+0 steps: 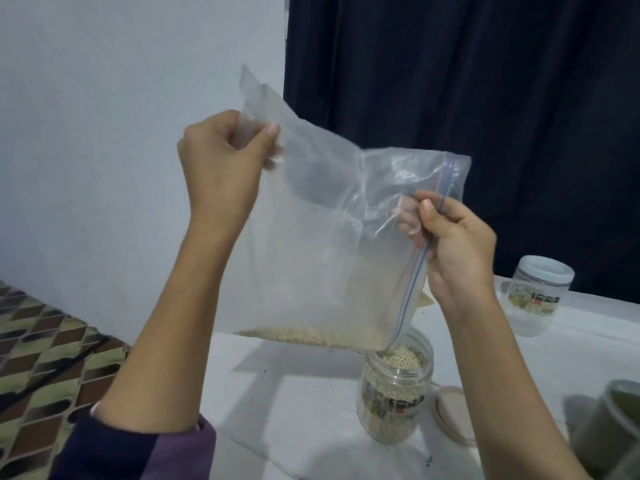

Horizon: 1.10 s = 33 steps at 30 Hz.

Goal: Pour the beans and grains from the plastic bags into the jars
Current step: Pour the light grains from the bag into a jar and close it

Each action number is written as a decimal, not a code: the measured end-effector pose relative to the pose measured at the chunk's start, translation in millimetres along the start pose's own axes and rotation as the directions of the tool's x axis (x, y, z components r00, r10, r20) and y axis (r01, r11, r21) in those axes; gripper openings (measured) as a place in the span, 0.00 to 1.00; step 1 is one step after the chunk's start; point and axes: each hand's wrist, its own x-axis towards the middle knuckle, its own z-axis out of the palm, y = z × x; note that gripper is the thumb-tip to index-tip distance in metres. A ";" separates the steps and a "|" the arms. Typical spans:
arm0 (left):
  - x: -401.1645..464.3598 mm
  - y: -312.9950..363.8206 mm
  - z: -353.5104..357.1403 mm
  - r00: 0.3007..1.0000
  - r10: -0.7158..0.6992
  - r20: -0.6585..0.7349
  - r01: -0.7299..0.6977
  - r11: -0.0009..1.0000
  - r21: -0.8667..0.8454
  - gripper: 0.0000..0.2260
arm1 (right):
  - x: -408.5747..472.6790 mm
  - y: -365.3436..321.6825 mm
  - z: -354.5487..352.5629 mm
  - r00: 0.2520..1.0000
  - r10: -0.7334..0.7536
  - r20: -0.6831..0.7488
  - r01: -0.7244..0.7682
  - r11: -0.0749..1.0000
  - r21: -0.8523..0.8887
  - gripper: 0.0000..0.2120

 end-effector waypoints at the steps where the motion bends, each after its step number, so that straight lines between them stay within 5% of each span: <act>1: -1.5 2.1 1.6 1.000 0.008 0.018 -0.008 1.000 0.011 0.09 | -0.7 0.5 -0.3 1.000 0.007 0.008 -0.007 1.000 -0.003 0.06; 33: 3.7 10.5 7.2 0.999 0.048 0.020 -0.048 0.999 -0.007 0.09 | -0.3 -3.6 -10.5 0.997 0.016 -0.077 -0.012 0.999 0.051 0.07</act>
